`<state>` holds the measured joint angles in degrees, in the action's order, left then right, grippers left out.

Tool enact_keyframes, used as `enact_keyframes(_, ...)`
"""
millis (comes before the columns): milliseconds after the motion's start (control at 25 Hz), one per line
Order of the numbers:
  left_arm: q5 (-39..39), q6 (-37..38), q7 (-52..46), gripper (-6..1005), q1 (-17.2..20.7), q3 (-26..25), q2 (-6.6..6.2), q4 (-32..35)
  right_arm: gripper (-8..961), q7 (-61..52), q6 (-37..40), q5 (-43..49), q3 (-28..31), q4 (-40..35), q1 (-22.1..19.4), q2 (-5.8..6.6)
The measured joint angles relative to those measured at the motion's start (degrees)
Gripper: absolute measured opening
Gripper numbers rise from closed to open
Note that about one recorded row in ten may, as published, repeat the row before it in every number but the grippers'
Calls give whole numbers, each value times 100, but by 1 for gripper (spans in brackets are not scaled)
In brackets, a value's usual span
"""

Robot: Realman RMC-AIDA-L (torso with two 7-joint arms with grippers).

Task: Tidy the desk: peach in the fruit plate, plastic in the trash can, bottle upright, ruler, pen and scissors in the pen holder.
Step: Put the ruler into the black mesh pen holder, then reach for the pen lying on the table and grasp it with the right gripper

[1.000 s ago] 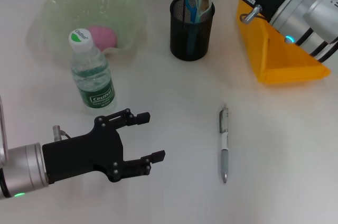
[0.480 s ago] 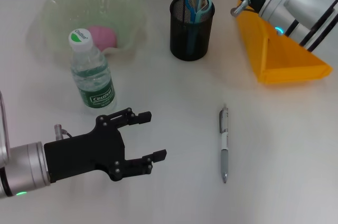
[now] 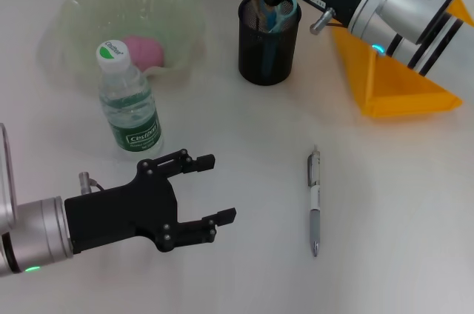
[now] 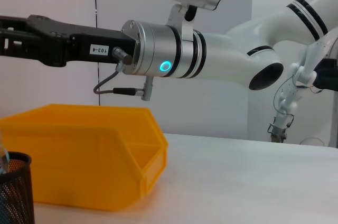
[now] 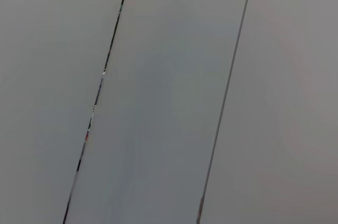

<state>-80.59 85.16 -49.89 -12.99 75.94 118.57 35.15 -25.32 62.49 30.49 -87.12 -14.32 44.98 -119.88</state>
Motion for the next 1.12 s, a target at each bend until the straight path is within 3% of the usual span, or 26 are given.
enact_keyframes(1120, 10, -26, 15, 797, -55, 0, 9, -6, 488, -246, -230, -6, 30, -7, -186, 0)
